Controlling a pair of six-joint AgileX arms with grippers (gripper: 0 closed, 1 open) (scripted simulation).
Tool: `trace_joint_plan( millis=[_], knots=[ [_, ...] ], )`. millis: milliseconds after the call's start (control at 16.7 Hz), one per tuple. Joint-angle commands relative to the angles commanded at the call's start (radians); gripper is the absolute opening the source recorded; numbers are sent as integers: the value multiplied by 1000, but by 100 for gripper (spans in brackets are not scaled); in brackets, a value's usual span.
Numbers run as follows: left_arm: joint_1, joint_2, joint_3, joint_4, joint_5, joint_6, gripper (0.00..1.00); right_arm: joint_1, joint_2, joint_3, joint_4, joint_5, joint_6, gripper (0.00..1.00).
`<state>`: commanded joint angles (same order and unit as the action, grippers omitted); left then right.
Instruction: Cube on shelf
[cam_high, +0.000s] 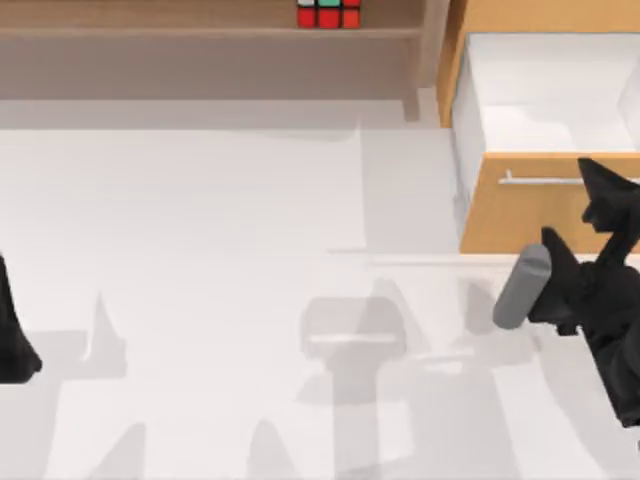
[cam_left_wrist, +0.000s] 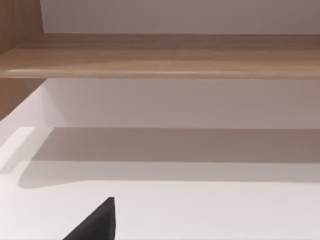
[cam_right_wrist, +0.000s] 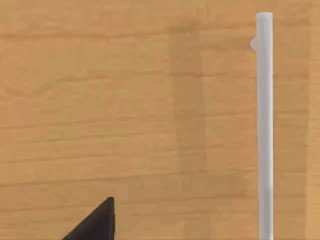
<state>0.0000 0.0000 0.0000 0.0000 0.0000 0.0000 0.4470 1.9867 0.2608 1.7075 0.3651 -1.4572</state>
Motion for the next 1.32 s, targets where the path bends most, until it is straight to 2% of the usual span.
trace_joint_plan(
  millis=[240, 1200, 1320],
  knots=[
    [0, 0, 0, 0, 0, 0, 100, -98, -9, -45, 49, 13, -96, 100],
    [0, 0, 0, 0, 0, 0, 100, -139, 7, 48, -28, -25, -98, 100],
    [0, 0, 0, 0, 0, 0, 100, -139, 7, 48, -28, -25, -98, 85]
  ],
)
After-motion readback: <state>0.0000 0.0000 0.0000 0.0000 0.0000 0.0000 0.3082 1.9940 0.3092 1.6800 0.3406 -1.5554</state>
